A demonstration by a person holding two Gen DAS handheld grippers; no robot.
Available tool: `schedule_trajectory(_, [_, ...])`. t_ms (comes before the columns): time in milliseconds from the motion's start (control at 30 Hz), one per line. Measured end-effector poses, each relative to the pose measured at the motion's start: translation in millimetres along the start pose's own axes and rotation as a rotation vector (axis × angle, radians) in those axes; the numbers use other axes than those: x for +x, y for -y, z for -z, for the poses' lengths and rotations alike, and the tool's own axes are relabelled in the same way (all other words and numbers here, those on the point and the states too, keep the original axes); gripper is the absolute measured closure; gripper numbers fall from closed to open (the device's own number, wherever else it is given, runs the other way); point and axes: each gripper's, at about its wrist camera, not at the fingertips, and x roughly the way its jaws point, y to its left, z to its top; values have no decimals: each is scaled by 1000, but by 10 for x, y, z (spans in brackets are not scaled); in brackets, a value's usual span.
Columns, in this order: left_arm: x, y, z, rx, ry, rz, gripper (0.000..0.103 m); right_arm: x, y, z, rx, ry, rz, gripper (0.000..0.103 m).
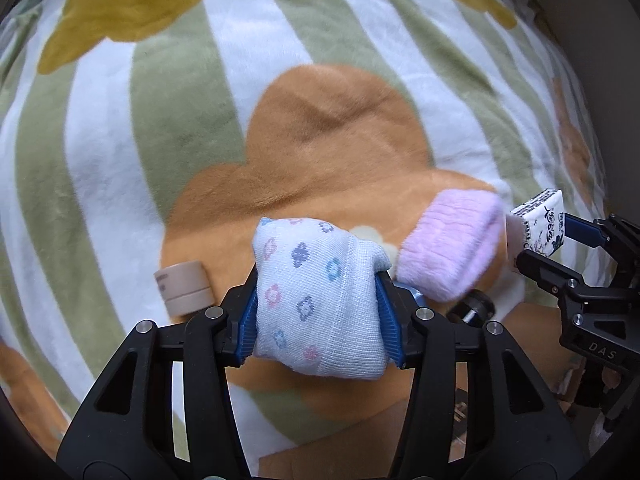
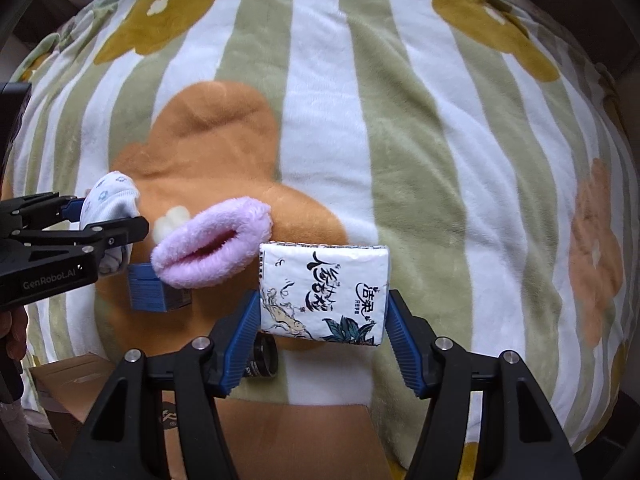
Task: Organize objects
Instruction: 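Carry sock and tissue pack into the cardboard box and open both tools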
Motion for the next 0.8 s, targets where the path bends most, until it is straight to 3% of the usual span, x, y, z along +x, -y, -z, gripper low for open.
schedule_trajectory(167, [-335,-21,-69,-17,81,-7,57,-333,-163,-49,-14,43,-7,45])
schedule_trajectory(233, [-520,-44,1,-29,110,-13,57,-282,-406,-335,-35,64,-13,45])
schedule_trajectory(433, [-1099,45,366,-66,188,-46,57,-621,-748,-444,-107,144,-48,46])
schedule_trajectory(633, [-1519,179,850,-124,252,-73,57,-1024,-955,-210,-187,194,-77,46])
schedule_trajectory(800, [-1695,242,1296,-186,262,-66,57,-1190,-1100,73,-231,188,-101,46])
